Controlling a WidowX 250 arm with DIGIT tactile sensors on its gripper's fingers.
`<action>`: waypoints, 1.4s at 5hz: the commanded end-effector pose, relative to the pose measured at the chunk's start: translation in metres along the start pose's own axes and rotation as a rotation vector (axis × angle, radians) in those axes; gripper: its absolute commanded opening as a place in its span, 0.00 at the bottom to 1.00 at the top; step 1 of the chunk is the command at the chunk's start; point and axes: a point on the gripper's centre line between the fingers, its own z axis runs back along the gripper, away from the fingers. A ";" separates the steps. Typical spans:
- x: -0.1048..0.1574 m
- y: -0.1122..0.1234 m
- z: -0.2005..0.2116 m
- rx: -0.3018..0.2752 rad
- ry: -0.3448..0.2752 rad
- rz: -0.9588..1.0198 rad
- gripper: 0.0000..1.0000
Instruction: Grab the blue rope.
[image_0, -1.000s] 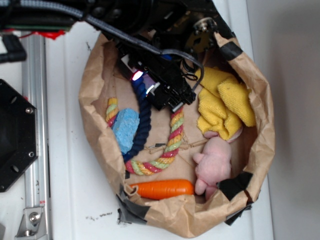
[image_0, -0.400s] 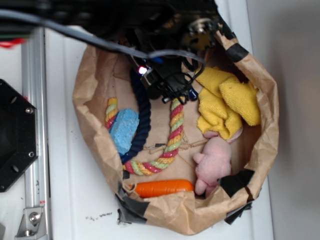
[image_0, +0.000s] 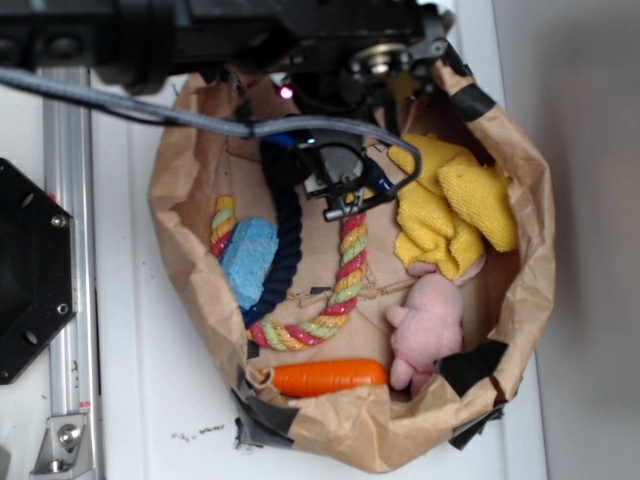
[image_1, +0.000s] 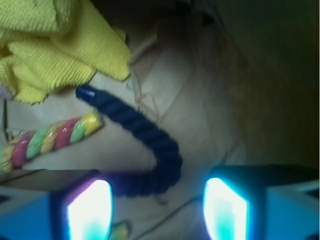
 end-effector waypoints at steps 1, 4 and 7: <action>0.035 -0.005 -0.032 -0.001 0.005 -0.296 1.00; 0.023 -0.030 -0.057 0.009 0.079 -0.716 1.00; 0.018 -0.032 -0.055 0.047 0.064 -0.686 0.00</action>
